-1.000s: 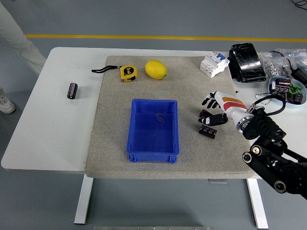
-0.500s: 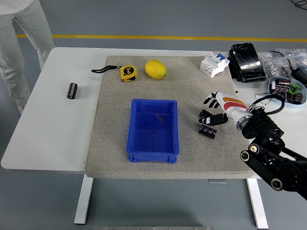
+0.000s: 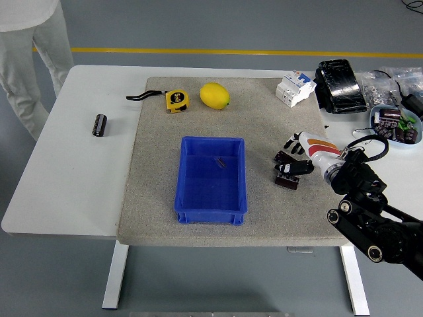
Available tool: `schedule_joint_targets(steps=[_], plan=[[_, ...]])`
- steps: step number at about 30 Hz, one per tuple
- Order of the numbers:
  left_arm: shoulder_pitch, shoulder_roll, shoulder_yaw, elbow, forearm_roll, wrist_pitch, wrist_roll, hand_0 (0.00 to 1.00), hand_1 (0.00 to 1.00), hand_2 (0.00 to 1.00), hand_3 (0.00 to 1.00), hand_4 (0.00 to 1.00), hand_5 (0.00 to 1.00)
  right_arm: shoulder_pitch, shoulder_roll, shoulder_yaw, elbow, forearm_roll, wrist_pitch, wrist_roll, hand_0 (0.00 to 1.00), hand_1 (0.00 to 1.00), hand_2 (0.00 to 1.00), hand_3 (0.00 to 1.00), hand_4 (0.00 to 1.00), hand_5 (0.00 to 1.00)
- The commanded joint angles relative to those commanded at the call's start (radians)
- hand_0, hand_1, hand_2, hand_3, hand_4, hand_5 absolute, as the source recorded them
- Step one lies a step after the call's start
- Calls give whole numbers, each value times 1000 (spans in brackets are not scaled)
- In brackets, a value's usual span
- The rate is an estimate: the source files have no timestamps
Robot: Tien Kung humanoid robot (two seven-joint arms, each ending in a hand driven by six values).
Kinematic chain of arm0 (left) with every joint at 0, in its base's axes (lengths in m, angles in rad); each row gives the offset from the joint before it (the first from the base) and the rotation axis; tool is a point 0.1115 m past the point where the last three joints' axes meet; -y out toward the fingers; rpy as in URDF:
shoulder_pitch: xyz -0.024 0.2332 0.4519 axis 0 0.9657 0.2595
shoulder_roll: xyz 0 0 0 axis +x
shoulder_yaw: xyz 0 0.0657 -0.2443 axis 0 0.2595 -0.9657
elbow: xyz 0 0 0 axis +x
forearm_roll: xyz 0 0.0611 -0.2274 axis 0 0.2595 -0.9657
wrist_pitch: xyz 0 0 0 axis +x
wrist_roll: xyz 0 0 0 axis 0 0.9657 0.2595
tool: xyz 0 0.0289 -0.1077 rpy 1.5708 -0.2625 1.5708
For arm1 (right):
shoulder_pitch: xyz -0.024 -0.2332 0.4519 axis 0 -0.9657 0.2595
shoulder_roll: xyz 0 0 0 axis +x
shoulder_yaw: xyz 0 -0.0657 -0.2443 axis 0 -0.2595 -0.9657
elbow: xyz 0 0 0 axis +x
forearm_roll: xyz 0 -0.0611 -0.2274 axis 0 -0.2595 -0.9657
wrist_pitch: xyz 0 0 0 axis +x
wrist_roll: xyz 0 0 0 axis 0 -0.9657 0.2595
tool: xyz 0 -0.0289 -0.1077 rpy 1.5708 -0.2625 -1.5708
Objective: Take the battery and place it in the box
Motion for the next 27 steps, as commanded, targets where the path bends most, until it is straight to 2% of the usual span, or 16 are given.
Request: schedule_joint_targets(steps=[2, 7, 8, 25, 27], plan=[[0, -1, 2, 0, -3, 0, 0, 609, 574, 620, 702, 727, 716, 0, 1, -2, -4, 2, 0, -1, 509, 486, 487, 525, 898, 288], [1, -2, 7, -1, -9, -1, 1, 609, 574, 620, 702, 727, 716, 2, 3, -4, -8, 4, -3, -4, 509, 486, 487, 525, 898, 288], [1, -2, 8, -1, -9, -2, 1, 609, 574, 622, 704, 726, 715, 2, 3, -4, -8, 4, -3, -4, 476, 441, 456, 482, 858, 249], [-2, -3, 7, 0, -6, -2, 2, 610, 577, 623, 706, 725, 715, 0, 4, -21, -19, -7, 7, -12, 456, 397, 424, 447, 821, 210], [-1, -2, 6, 0, -4, -2, 2, 613, 579, 625, 705, 725, 715, 1, 4, -23, -17, -10, 5, -11, 420, 392, 423, 443, 789, 187]])
